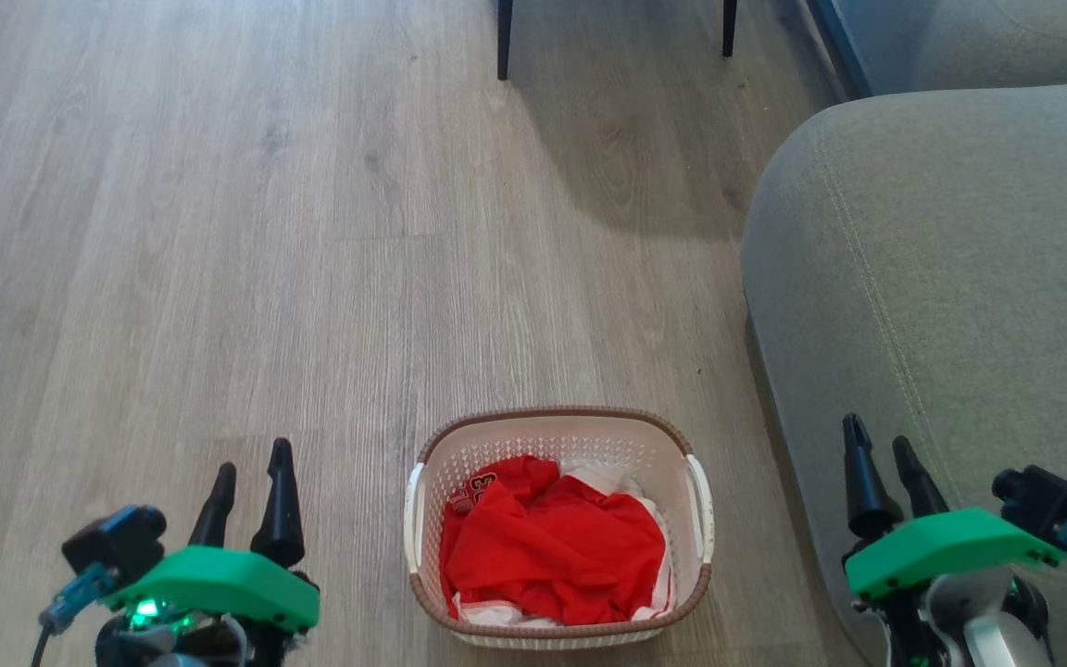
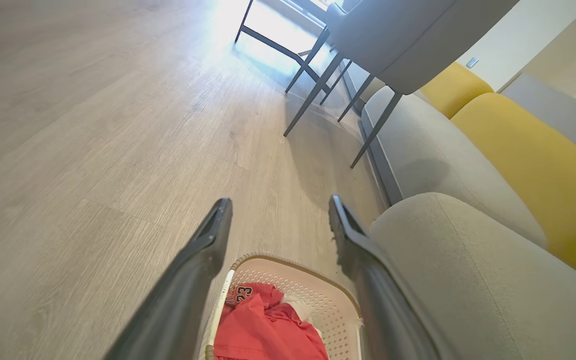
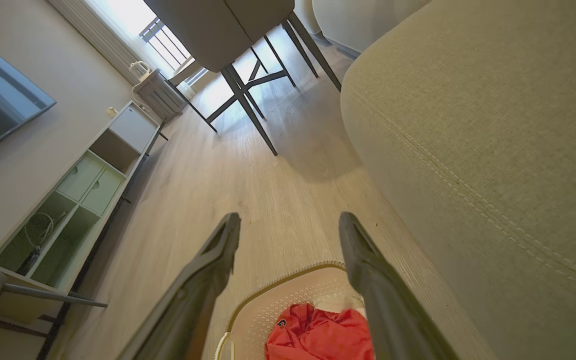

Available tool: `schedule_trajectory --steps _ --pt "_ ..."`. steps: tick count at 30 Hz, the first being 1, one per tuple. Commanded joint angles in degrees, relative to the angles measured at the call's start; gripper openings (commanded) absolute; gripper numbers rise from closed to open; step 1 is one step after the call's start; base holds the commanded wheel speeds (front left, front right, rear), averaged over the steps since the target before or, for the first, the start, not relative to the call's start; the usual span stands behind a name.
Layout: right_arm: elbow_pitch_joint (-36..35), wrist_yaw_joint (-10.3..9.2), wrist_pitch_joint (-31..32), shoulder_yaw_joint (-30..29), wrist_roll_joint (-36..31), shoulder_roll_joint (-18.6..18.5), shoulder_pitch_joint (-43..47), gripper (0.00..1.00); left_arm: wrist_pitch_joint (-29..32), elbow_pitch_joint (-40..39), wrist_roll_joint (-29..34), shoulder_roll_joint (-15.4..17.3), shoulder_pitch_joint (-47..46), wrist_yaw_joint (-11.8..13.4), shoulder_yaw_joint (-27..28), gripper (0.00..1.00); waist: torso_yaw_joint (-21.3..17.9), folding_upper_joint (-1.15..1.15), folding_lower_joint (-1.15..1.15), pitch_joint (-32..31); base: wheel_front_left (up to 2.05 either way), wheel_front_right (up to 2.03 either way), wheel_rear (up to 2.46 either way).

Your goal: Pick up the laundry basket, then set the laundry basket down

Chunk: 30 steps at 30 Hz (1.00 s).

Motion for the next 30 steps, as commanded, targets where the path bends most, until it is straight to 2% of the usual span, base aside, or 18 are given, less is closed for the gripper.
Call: schedule_trajectory --steps 1,30 --pt "-2.45 -0.01 -0.84 1.3 -1.75 -0.62 -1.44 1.0 -0.8 -1.97 1.88 0.84 -1.63 0.48 0.66 1.0 -0.03 0.0 0.0 -0.01 0.0 0.0 0.0" --pt "-2.66 -0.01 -5.54 4.5 -20.69 -0.8 -0.61 1.0 -5.49 -2.58 21.39 1.47 0.68 3.55 -1.48 1.0 -0.28 0.0 0.0 -0.32 0.0 0.0 0.0"
